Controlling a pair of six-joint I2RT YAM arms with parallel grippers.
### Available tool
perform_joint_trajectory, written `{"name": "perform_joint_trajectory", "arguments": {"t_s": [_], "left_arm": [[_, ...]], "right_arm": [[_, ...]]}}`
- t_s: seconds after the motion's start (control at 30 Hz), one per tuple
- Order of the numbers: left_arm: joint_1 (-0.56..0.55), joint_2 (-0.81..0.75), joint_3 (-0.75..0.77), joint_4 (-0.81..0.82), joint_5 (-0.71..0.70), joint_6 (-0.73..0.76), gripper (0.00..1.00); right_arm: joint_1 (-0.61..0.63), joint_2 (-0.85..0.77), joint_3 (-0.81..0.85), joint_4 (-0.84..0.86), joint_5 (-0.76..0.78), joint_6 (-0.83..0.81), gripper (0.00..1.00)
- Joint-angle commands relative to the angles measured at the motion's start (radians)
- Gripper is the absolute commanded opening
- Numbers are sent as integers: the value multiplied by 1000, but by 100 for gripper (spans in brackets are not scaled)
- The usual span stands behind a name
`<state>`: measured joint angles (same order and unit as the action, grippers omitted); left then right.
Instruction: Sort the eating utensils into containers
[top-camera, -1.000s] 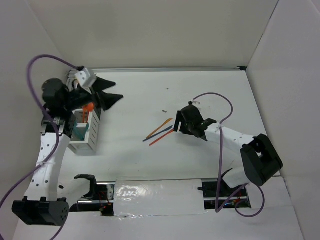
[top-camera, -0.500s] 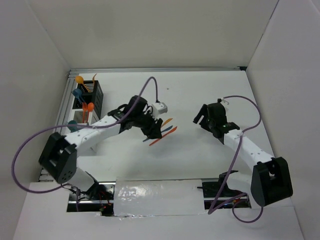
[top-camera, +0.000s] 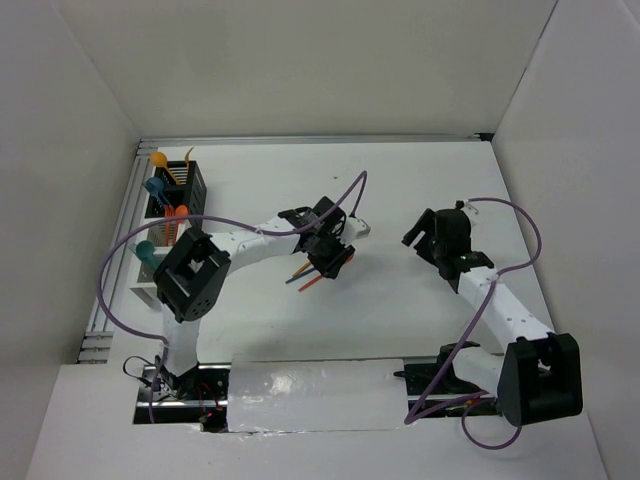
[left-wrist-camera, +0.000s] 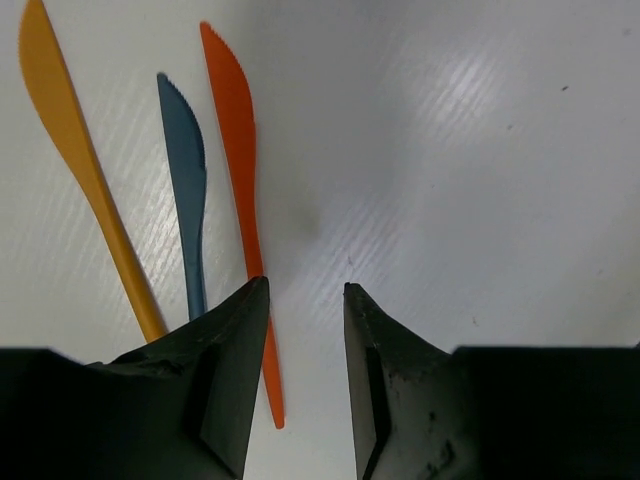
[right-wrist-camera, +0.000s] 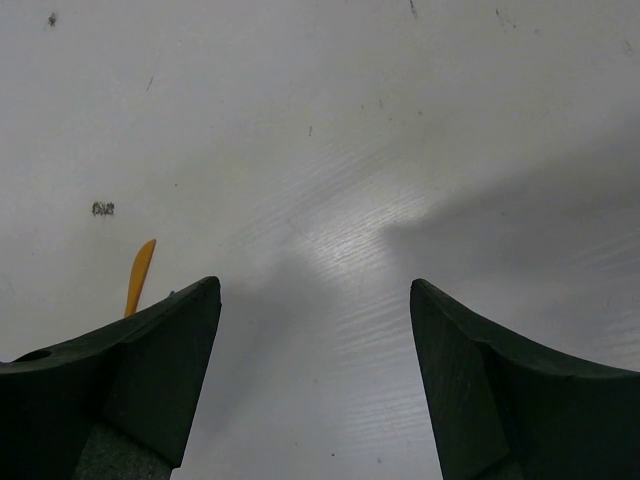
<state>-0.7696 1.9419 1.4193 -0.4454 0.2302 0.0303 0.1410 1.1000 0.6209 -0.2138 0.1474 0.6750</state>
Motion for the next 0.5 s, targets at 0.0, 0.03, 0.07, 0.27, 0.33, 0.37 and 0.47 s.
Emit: {"name": "perform_joint_trajectory", "arguments": {"t_s": [0.0, 0.03, 0.07, 0.27, 0.33, 0.37, 0.47], "left_arm": [[-3, 17, 12, -36, -48, 28, 47], [-3, 20, 6, -33, -61, 31, 47], [-5, 23, -3, -32, -61, 33, 45], [-8, 54, -29, -4, -114, 37, 43], [-10, 66, -40, 16, -124, 37, 42], [-10, 65, -45, 17, -124, 39, 41], [-8, 89, -39, 16, -117, 34, 41]], "right_arm": [[-21, -28, -10, 40, -19, -18, 83], [-30, -28, -10, 40, -19, -18, 83], [-34, -26, -10, 40, -28, -18, 83], [-46, -28, -20, 50, -37, -15, 83], [-47, -28, -20, 50, -37, -18, 83], [-46, -31, -20, 50, -37, -17, 83], [-49, -35, -20, 50, -37, -18, 82]]}}
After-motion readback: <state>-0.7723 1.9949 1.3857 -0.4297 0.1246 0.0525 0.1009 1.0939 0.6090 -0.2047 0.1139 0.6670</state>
